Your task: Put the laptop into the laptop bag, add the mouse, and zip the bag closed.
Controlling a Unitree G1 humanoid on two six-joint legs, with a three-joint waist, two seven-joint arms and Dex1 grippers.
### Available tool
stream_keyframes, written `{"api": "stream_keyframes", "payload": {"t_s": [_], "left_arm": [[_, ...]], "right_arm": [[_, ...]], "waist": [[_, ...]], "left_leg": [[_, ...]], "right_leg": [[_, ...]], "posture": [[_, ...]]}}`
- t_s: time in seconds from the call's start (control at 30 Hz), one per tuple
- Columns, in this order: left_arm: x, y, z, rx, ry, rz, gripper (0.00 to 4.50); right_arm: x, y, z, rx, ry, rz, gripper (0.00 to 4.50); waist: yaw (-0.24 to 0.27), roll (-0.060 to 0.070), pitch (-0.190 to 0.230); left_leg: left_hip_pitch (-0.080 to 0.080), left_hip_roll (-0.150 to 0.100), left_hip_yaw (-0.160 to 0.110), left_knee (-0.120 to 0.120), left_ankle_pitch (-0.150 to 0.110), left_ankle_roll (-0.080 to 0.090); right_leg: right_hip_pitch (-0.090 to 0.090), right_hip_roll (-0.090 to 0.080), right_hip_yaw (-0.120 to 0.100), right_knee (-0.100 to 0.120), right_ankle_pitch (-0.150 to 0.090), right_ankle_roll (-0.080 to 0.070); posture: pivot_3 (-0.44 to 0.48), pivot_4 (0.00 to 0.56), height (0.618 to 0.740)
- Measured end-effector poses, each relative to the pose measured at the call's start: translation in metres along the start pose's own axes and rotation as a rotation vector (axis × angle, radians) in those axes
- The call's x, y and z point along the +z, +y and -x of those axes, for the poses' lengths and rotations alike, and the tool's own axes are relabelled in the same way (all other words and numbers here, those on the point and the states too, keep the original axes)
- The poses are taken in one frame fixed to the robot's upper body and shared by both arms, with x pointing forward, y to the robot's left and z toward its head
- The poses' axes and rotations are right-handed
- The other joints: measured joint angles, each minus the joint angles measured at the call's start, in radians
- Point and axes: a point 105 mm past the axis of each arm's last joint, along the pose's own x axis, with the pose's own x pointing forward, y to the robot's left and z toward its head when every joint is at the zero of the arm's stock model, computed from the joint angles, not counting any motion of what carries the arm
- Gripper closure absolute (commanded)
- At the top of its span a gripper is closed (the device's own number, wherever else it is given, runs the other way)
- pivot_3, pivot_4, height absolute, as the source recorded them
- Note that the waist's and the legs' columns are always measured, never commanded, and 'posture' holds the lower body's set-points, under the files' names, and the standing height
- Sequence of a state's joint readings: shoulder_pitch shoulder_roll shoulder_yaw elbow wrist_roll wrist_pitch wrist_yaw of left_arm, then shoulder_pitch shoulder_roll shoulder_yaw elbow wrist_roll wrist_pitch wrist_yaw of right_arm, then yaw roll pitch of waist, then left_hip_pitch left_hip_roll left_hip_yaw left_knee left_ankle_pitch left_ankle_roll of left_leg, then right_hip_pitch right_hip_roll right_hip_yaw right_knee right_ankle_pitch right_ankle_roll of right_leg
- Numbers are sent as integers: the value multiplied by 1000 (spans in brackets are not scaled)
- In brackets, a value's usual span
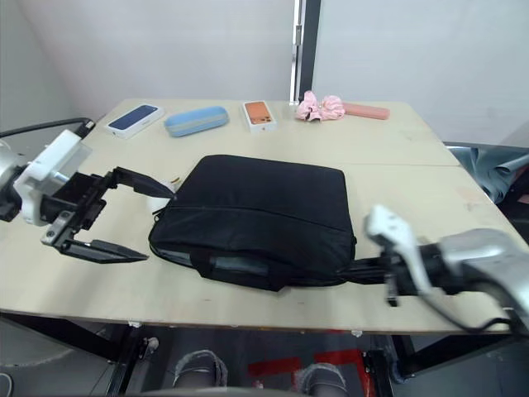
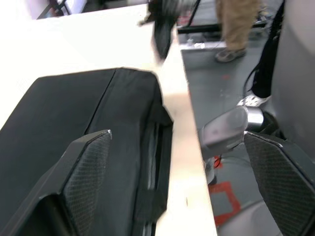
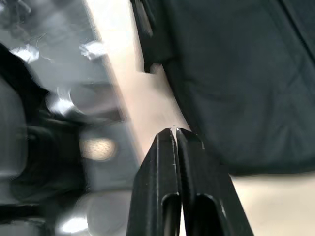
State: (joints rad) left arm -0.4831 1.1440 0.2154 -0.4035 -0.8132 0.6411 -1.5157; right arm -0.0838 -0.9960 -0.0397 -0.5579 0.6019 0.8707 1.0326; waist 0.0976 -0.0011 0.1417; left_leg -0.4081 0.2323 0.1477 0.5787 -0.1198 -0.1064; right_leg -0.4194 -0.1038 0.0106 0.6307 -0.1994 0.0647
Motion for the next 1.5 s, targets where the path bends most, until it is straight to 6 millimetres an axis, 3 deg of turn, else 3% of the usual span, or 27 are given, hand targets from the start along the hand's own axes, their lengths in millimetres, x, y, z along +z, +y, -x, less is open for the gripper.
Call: {"api": "stream_keyframes", "payload": {"t_s": [0.07, 0.23, 0.57, 0.77, 0.87, 1.1, 1.33, 1.5], "left_arm": [[-8, 2, -3, 9, 12, 16, 0], [-19, 7, -1, 49, -13, 69, 0], [-32, 13, 2, 89, -30, 155, 0], [-33, 15, 4, 100, -37, 168, 0], [-31, 17, 4, 108, -38, 161, 0], [-31, 17, 4, 110, -38, 159, 0], [-30, 20, 3, 125, -51, 158, 0], [-32, 21, 2, 121, -53, 167, 0]], "right_arm": [[-3, 5, -18, 37, 15, 23, 4468], [-8, -3, -33, 0, 67, 87, 4468], [12, 8, -63, 95, -42, 34, 4468], [19, 8, -66, 122, -59, 9, 4468], [26, 21, -69, 218, -111, -38, 4468], [38, 29, -59, 303, -173, -102, 4468], [64, 10, -75, 211, -256, -99, 4468], [80, 11, -83, 228, -280, -89, 4468]], "waist": [[1, 2, 0], [0, 2, 0], [-6, 2, 0], [-3, 2, 0], [-4, 2, 0], [-3, 2, 0], [-6, 2, 0], [-4, 2, 0]], "left_leg": [[0, -1, 2, -1, 0, 0], [-1, -1, 1, -2, -1, -1], [3, 0, 3, -1, -1, -1], [3, 0, 3, -1, -1, -1], [3, 0, 3, -1, -1, -1], [3, 0, 3, -1, -1, -1], [3, 0, 3, 0, 0, -3], [3, 0, 4, 0, 0, -3]], "right_leg": [[-1, -1, 2, 0, -1, 2], [-1, 0, 1, -1, -1, 2], [0, 1, 4, 2, -1, 2], [0, 1, 4, 2, -1, 2], [0, 1, 4, 2, -1, 2], [0, 1, 4, 3, -1, 2], [-3, 1, 6, 7, -1, 2], [-3, 1, 6, 7, -1, 2]], "posture": [[0, 150, 740], [0, 150, 740], [0, 150, 740], [0, 150, 740], [0, 150, 740], [0, 150, 740], [0, 150, 740], [0, 150, 740]]}}
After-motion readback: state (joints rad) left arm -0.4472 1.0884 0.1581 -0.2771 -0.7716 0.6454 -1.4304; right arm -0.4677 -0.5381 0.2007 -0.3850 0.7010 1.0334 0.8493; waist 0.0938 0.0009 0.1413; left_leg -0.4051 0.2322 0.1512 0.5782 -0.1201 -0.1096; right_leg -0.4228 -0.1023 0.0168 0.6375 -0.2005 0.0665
